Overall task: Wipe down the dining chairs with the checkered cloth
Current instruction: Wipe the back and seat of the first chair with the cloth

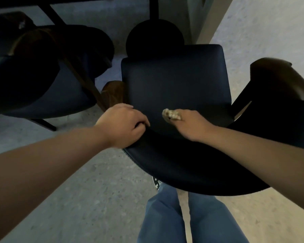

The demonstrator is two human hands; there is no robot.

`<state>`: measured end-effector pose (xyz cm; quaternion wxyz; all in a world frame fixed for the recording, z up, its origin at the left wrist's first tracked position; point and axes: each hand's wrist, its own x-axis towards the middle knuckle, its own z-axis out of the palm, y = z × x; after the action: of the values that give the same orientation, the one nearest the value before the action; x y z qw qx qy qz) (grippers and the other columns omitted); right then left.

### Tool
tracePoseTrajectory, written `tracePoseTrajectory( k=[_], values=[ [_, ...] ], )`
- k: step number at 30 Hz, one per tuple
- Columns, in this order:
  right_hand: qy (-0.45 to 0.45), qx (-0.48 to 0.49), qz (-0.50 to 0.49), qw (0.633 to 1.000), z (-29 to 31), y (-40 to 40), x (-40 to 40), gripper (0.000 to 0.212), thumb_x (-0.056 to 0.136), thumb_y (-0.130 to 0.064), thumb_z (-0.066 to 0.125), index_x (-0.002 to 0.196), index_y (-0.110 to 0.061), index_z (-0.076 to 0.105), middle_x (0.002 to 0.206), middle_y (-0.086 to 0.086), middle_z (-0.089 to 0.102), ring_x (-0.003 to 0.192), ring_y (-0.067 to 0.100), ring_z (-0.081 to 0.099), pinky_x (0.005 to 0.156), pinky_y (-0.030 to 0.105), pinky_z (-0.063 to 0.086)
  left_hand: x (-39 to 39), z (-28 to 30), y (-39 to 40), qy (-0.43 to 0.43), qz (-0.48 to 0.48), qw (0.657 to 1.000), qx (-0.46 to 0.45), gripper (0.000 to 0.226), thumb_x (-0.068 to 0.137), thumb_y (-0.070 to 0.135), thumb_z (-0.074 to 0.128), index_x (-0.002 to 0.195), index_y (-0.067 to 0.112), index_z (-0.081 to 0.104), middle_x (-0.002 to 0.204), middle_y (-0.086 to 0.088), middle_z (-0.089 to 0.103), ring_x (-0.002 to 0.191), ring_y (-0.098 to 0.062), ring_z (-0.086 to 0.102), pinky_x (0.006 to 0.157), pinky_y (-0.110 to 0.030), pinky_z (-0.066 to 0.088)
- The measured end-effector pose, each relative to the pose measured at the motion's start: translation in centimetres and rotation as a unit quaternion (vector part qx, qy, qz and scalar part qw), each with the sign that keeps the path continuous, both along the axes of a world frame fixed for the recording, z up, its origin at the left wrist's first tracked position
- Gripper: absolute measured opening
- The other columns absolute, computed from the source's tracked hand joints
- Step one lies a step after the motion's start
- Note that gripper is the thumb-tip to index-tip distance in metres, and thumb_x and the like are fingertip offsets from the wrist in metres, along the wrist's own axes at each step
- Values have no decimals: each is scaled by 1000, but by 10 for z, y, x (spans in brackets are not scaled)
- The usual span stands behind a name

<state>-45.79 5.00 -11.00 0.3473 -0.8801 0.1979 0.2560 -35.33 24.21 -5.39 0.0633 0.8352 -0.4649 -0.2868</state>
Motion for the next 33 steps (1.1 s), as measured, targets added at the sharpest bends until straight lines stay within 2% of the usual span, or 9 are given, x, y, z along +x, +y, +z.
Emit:
tracePoseTrajectory(
  k=[2, 4, 8, 14, 18, 21, 25, 29, 33],
  values=[
    [52, 25, 61, 996, -20, 13, 6, 31, 97, -32, 44, 116, -16, 62, 120, 13, 64, 108, 29, 59, 89, 31, 45, 1, 2, -3, -13, 21, 1000, 1, 32, 92, 37, 40, 103, 35, 70, 98, 14, 70, 94, -8, 62, 85, -28, 48],
    [118, 111, 92, 982, -33, 25, 9, 36, 98, -36, 42, 126, -21, 59, 135, 8, 56, 121, 24, 53, 101, 27, 38, 1, 0, -4, -18, 23, 1000, 3, 31, 89, 40, 41, 94, 34, 70, 86, 15, 69, 85, -7, 62, 77, -30, 50],
    [167, 383, -129, 899, -37, 22, 10, 46, 94, -61, 34, 103, -30, 65, 101, -14, 70, 96, 6, 65, 86, 17, 47, 4, -3, -2, -14, 26, 1000, 0, 27, 90, 41, 43, 88, 34, 70, 80, 14, 67, 79, -7, 61, 72, -30, 48],
    [220, 244, -89, 940, -54, 16, 6, 39, 88, -47, 59, 103, -14, 71, 93, 3, 69, 82, 17, 65, 73, 24, 49, 3, -3, -3, -2, 28, 1000, -12, 40, 83, 48, 33, 87, 34, 70, 82, 14, 67, 82, -6, 60, 76, -30, 47],
    [158, 204, -6, 966, -51, 22, 5, 24, 96, -19, 48, 97, -5, 68, 87, 3, 58, 69, 9, 49, 57, 9, 37, 3, -4, -2, 1, 25, 1000, -18, 37, 84, 47, 35, 88, 34, 70, 81, 15, 67, 82, -6, 60, 75, -30, 46],
    [122, 152, -9, 981, -55, 22, 4, 23, 94, -11, 47, 77, -13, 62, 75, 3, 55, 63, 8, 46, 54, 19, 36, 3, -5, -2, -2, 26, 999, -26, 37, 83, 47, 36, 87, 34, 70, 79, 16, 66, 81, -6, 59, 71, -27, 43],
    [111, 97, 74, 986, -57, 22, 6, 23, 95, -14, 42, 100, -8, 64, 101, 13, 60, 92, 23, 55, 74, 26, 39, 3, -5, -2, -2, 24, 999, -29, 40, 81, 50, 33, 86, 34, 70, 79, 16, 65, 81, -6, 59, 70, -26, 42],
    [116, 74, 126, 982, -65, 15, 6, 26, 101, -34, 34, 105, -24, 58, 111, 11, 38, 112, 32, 43, 101, 39, 37, 3, -6, -2, -10, 29, 999, -24, 41, 80, 50, 33, 87, 34, 70, 81, 16, 66, 82, -6, 59, 73, -27, 44],
    [81, 110, 49, 989, -73, 16, 3, 23, 97, -43, 44, 105, -21, 43, 109, 4, 41, 90, 20, 52, 81, 29, 38, 3, -7, -2, -5, 30, 999, -24, 40, 81, 49, 33, 87, 35, 70, 82, 16, 67, 82, -5, 59, 70, -26, 42]
  ],
)
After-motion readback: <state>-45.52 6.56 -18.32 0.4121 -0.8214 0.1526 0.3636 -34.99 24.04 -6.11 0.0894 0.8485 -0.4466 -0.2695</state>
